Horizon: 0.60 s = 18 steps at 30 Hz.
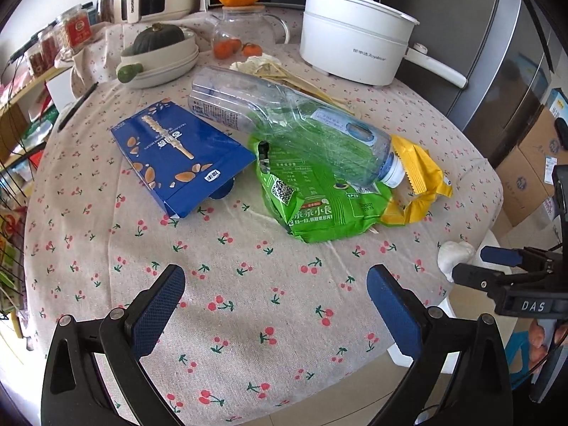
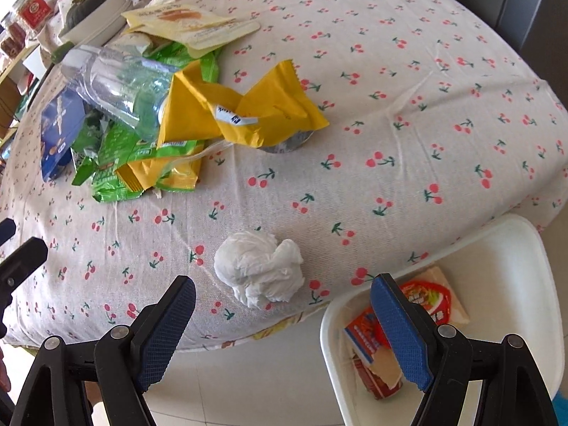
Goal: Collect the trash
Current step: 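Reach the right gripper to the crumpled white tissue and grasp it, then grasp the green snack bag with the left gripper while the right holds the tissue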
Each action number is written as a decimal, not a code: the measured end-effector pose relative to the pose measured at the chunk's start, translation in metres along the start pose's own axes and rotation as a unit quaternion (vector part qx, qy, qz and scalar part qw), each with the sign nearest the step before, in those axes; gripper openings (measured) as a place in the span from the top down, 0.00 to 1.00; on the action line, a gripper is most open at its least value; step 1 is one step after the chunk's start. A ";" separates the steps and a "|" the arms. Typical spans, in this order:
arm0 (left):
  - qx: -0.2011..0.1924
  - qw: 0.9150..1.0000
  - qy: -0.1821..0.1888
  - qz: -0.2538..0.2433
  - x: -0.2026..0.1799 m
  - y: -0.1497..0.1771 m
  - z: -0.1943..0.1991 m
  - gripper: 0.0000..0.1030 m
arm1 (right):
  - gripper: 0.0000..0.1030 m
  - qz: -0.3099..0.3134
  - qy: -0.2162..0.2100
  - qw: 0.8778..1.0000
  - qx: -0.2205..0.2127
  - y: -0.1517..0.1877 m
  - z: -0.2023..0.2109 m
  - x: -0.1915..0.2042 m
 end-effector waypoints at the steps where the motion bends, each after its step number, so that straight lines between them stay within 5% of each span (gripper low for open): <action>1: 0.000 1.000 0.001 0.006 0.000 -0.002 -0.002 0.00 | 0.17 0.006 0.004 1.000 0.003 -0.001 -0.005 0.003; 7: -0.003 0.999 0.020 0.043 -0.002 -0.010 -0.013 0.02 | 0.40 0.045 0.037 0.998 -0.004 -0.008 -0.023 0.017; 11: 0.002 0.998 0.041 0.049 -0.007 -0.017 -0.021 0.13 | 0.63 0.089 0.077 0.993 -0.014 -0.008 -0.025 0.025; 18: 0.003 0.995 0.072 0.073 -0.006 -0.025 -0.040 0.35 | 0.66 0.094 0.046 0.994 -0.012 -0.006 -0.016 0.025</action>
Point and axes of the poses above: each gripper's, at about its wrist camera, not at the fingertips, and z roughly against the way its jaws point, x to its left, y to its underside, the point moved 2 cm from there along -z, roughly the way its jaws point, and after that the axes turned 8 degrees about x, right-handed, at the moved point
